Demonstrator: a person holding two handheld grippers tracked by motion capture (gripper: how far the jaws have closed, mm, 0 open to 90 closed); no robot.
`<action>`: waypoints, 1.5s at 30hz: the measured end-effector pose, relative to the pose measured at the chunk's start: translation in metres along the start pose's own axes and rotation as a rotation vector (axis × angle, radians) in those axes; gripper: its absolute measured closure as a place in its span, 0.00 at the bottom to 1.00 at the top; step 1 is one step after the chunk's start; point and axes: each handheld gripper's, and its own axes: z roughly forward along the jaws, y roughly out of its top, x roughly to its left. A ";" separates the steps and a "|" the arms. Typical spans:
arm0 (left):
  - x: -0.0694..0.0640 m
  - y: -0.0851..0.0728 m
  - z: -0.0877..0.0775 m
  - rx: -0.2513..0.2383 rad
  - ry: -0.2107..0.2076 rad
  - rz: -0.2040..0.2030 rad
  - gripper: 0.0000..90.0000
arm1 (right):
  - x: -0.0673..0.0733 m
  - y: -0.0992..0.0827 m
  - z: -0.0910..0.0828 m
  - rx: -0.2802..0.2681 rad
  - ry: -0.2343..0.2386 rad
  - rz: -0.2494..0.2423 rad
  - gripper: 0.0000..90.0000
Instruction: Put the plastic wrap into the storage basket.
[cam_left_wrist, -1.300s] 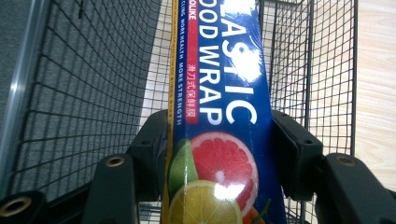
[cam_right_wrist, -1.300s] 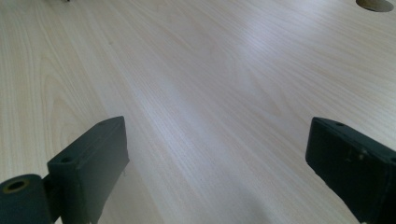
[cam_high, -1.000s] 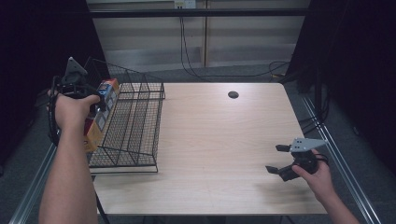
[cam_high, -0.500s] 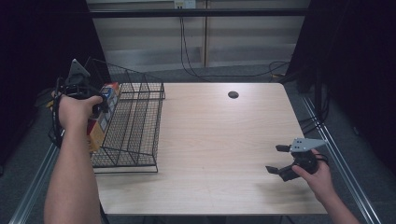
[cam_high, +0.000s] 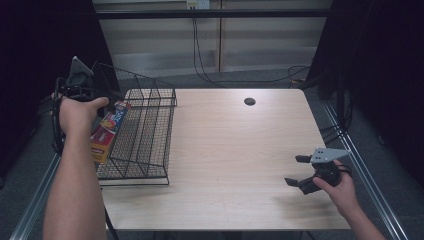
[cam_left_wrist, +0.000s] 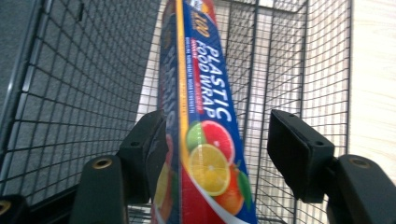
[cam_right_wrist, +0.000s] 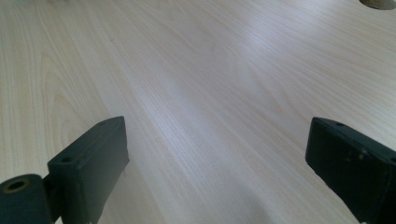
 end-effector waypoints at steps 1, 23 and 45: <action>-0.002 -0.001 -0.001 -0.001 -0.006 -0.004 0.40 | 0.000 0.000 0.000 0.000 0.000 0.000 0.06; -0.034 -0.008 -0.001 -0.044 -0.156 0.078 0.24 | 0.001 -0.001 -0.002 -0.004 -0.007 0.003 0.06; -0.057 -0.024 0.009 -0.061 -0.239 0.158 0.18 | 0.003 0.000 -0.002 -0.002 -0.007 0.001 0.06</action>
